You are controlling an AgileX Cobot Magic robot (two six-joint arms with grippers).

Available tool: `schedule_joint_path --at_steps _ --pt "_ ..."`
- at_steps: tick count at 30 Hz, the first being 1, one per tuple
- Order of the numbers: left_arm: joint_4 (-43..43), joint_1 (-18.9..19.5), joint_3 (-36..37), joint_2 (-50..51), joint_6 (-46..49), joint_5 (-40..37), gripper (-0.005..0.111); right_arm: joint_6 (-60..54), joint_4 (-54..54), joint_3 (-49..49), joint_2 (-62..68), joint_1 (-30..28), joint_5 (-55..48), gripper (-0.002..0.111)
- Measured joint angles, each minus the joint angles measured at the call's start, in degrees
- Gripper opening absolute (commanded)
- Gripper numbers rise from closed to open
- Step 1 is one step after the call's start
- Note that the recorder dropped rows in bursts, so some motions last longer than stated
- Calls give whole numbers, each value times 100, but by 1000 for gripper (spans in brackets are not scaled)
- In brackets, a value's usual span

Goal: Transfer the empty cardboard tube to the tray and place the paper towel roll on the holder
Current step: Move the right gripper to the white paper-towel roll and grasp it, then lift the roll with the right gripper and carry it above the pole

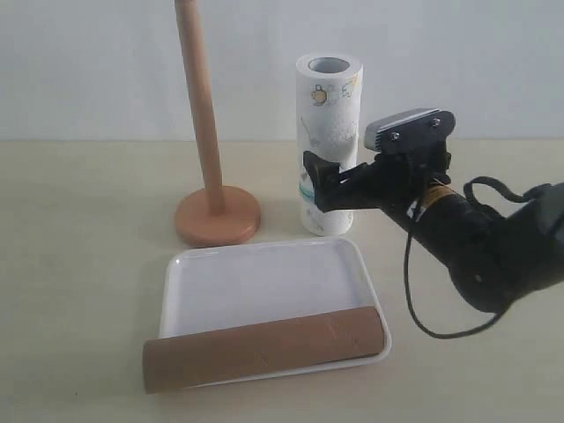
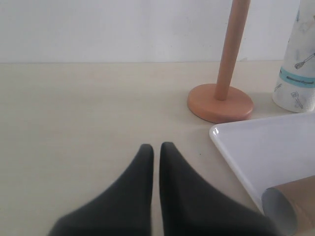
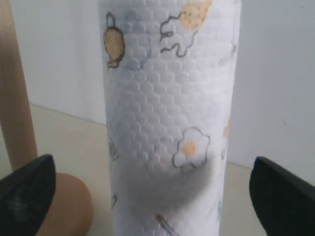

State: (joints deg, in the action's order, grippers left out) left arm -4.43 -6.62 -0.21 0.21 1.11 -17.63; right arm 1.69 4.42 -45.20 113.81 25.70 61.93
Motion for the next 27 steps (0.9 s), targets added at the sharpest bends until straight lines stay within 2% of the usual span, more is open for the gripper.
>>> schedule_joint_path --at_steps 5,6,8,10,13,23,27 --pt "0 0 0 0 0 0 4 59 70 -945 570 0 -60 103" --pt "0 0 0 0 0 0 4 85 70 -1073 658 0 -96 101" --pt "0 0 0 0 0 0 4 187 70 -1318 787 0 -216 89" --pt "0 0 0 0 0 0 4 285 90 -1470 837 0 -331 60" --pt "0 0 0 0 0 0 4 379 131 -1557 849 0 -420 1" --pt "0 0 0 0 0 0 4 479 -164 -1579 849 0 -449 3" --pt "0 0 0 0 0 0 4 -33 -186 -1568 601 0 -687 3"
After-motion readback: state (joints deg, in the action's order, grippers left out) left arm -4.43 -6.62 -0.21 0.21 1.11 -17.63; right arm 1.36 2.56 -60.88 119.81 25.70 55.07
